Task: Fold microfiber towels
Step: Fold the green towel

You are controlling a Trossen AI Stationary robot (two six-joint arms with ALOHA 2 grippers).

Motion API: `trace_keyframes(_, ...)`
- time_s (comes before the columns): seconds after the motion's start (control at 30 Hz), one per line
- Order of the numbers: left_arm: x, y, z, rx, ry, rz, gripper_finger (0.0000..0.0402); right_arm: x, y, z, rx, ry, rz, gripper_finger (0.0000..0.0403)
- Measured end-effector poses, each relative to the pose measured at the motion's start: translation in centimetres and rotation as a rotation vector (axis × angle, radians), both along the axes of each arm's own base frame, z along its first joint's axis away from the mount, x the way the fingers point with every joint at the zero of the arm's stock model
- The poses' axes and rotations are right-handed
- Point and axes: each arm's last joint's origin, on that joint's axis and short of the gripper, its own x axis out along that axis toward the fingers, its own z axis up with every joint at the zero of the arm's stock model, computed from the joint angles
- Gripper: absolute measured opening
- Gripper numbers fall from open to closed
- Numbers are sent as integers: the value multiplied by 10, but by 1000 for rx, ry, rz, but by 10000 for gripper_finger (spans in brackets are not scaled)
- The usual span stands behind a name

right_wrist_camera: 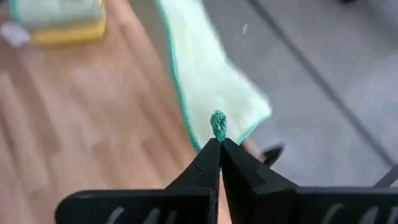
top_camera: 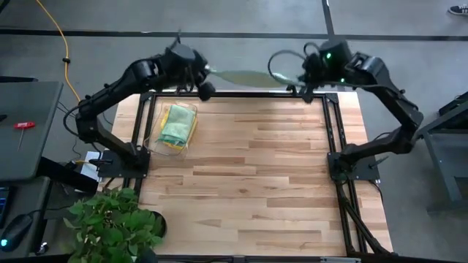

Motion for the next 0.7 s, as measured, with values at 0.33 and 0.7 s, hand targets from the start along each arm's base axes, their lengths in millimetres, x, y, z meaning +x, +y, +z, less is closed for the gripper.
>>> trace_keyframes(0.33, 37, -69, -73, -243, 188, 7, 0, -14, 61, -105, 277, 91, -40, 0)
trace_keyframes(0.7, 56, -160, -206, -549, 41, 38, 0, -25, 124, -204, 570, -5, -63, 0)
